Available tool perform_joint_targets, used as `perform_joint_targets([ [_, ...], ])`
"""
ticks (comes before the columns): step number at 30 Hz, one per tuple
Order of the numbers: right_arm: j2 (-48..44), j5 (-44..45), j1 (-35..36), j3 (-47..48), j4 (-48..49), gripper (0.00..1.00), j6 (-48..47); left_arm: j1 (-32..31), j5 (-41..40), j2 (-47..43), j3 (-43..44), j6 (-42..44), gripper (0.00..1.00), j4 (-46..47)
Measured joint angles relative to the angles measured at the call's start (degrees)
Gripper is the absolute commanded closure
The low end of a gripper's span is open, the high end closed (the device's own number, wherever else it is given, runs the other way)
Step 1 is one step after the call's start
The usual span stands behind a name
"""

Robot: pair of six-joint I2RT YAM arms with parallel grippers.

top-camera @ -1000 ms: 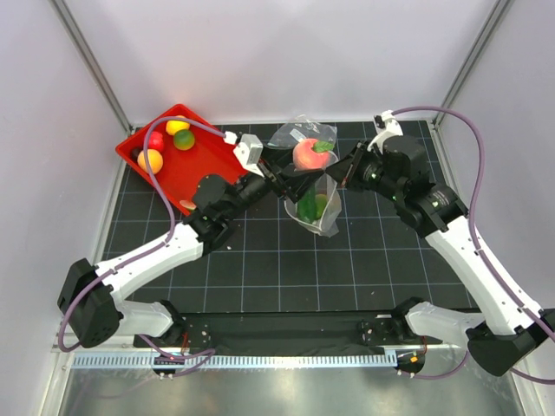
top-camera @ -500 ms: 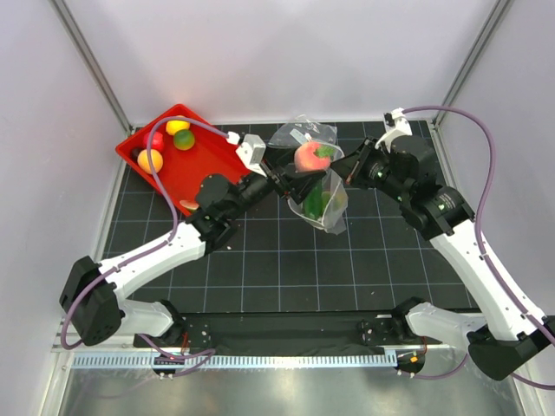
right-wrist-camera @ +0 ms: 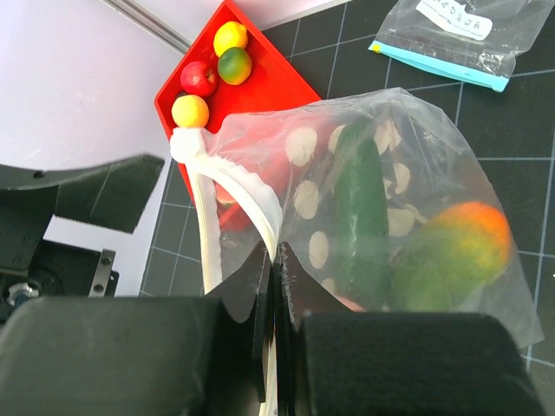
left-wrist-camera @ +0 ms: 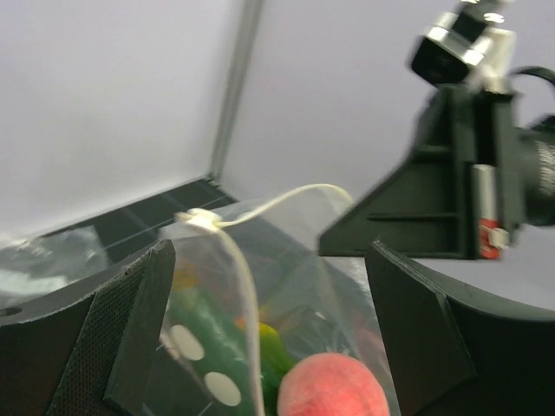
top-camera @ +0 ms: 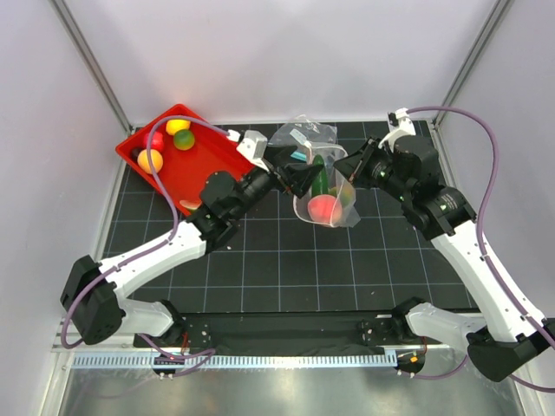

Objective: Place the food in the zip-top bag and seal the zipper
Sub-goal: Place the fake fruit in the zipper food storage bag, then pick up the fake fruit from the bin.

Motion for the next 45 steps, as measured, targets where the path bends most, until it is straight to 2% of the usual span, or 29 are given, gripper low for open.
perform_joint_targets([
  [5,-0.7,0.0,-0.4,-1.8,-0.1,0.99,-0.1,1.2,-11.5,0.0,3.3,0.9,0.01,-9.4],
  [8,-1.4,0.2,-0.4,-3.0,-0.1,0.99,-0.3,4.5,-15.6,0.0,5.3,1.0,0.0,-14.5],
  [19,-2.6,0.0,-0.7,-5.6,0.0,0.99,-2.1,30.7,-21.1,1.8,8.3,-7.1,0.0,-31.2],
  [22,-2.5,-1.8,-0.7,-6.8,0.3,0.99,-3.1,36.2,-20.1,6.3,11.5,-9.4,0.0,-33.8],
  [26,-0.7,-5.3,-0.7,-7.3,0.4,0.99,-4.8,40.4,-18.8,14.7,16.4,-11.5,0.0,-36.5],
  [32,0.7,-8.0,-0.7,-8.6,0.3,0.99,-7.4,43.9,-17.5,34.9,33.6,-13.2,0.0,-45.4],
  [35,0.9,-8.5,-0.7,-8.7,-0.1,0.99,-8.7,44.5,-18.8,42.1,39.5,-13.4,0.0,-50.0],
  [45,1.0,-9.5,-0.7,-9.1,0.0,0.99,-10.4,46.7,-19.8,51.6,46.3,-14.7,0.0,-55.0],
])
